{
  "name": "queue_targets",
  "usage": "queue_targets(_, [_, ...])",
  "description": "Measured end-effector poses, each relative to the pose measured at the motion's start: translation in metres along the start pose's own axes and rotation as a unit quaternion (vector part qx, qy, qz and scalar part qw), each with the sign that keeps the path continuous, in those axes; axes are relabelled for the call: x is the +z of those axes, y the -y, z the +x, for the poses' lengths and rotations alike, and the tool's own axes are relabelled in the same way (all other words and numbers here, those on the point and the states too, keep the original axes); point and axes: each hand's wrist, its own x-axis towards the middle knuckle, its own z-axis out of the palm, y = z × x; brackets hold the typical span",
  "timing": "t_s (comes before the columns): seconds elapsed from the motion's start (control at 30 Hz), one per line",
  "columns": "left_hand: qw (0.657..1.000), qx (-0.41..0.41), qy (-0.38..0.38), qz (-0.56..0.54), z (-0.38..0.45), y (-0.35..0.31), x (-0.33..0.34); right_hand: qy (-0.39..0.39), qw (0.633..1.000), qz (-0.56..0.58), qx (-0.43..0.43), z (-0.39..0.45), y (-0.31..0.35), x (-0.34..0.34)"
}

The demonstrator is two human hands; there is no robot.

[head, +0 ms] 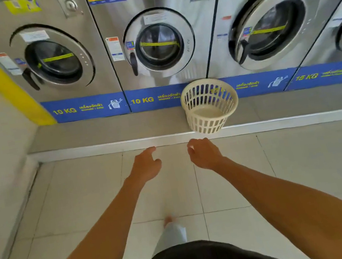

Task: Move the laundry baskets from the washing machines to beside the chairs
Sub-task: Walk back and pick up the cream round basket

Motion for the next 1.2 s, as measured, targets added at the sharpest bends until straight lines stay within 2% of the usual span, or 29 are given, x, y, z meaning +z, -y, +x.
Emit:
queue_targets(0.2, [0.997, 0.037, 0.061, 0.005, 0.101, -0.061, 0.013, -0.038, 0.995, 0.026, 0.088, 0.073, -0.065, -0.028])
queue_targets(0.47, [0.988, 0.074, 0.116, 0.074, 0.248, -0.14, 0.012, -0.047, 0.984, -0.016, 0.173, 0.174, -0.136, -0.079])
queue_targets(0.7, [0.98, 0.091, 0.144, 0.107, 0.315, -0.178, 0.01, -0.042, 0.976, -0.006, 0.214, 0.22, -0.168, -0.088])
queue_targets(1.0, [0.979, 0.052, 0.158, 0.121, 0.394, -0.207, 0.025, 0.007, 0.976, 0.027, 0.217, 0.301, -0.22, -0.101])
queue_targets(1.2, [0.99, -0.024, 0.128, 0.058, 0.44, -0.246, 0.053, 0.054, 0.984, 0.017, 0.168, 0.367, -0.279, -0.117])
